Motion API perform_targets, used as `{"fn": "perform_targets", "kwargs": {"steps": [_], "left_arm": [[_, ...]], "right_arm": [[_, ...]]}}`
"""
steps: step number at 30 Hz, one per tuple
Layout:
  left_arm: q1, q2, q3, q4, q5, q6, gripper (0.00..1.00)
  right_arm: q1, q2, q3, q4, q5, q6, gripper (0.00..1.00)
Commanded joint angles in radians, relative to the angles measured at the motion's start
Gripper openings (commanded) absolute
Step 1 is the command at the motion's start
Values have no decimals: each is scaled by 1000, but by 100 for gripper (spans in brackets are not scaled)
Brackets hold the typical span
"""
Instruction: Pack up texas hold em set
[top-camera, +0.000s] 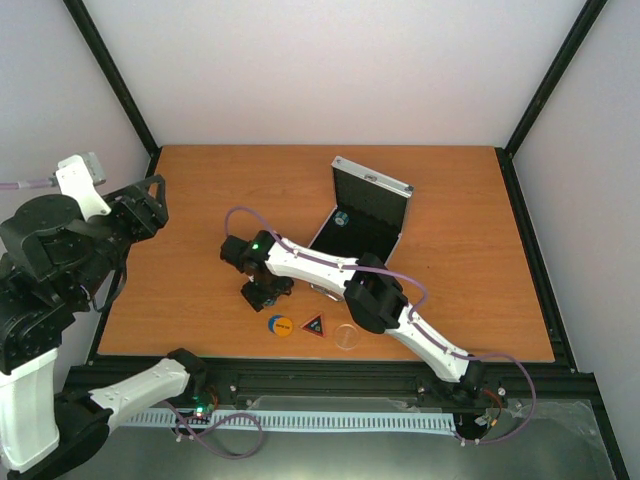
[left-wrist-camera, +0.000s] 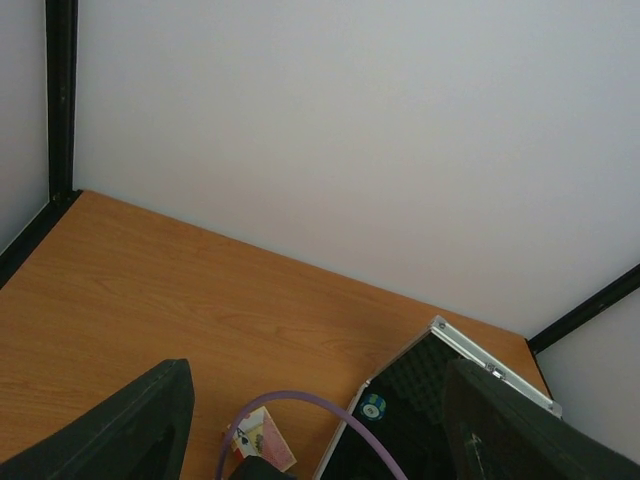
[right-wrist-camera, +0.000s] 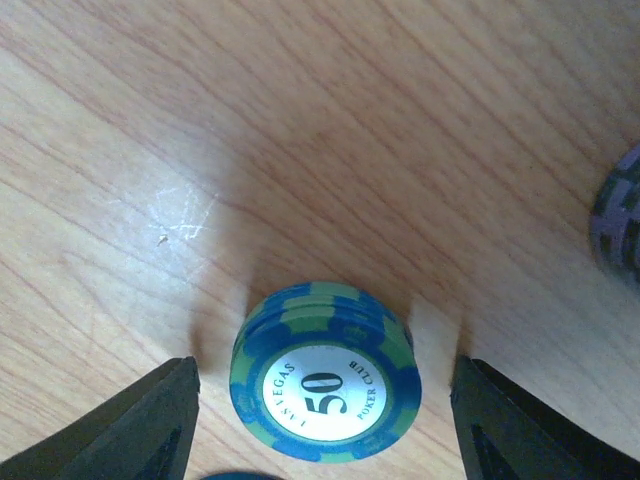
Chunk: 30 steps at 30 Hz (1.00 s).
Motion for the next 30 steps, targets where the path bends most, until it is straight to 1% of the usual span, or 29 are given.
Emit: {"fn": "perform_targets", "kwargs": {"steps": [1,11,17,30], "left_arm": [[5,-8,-10,-15,-5,17,70],[5,-14,-27,-11,-9,16,71],[5,-14,-28,-11,-9,21,71],[5,-23,-45,-8,-16,15,71]], "right_arm": [[-1,30,24,-25,-17,4,69],[8,24,1,-31,-21,-8,65],[9,47,34,-36,-14,-17,63],[9,53,25,-39,-19,-22,52]]}}
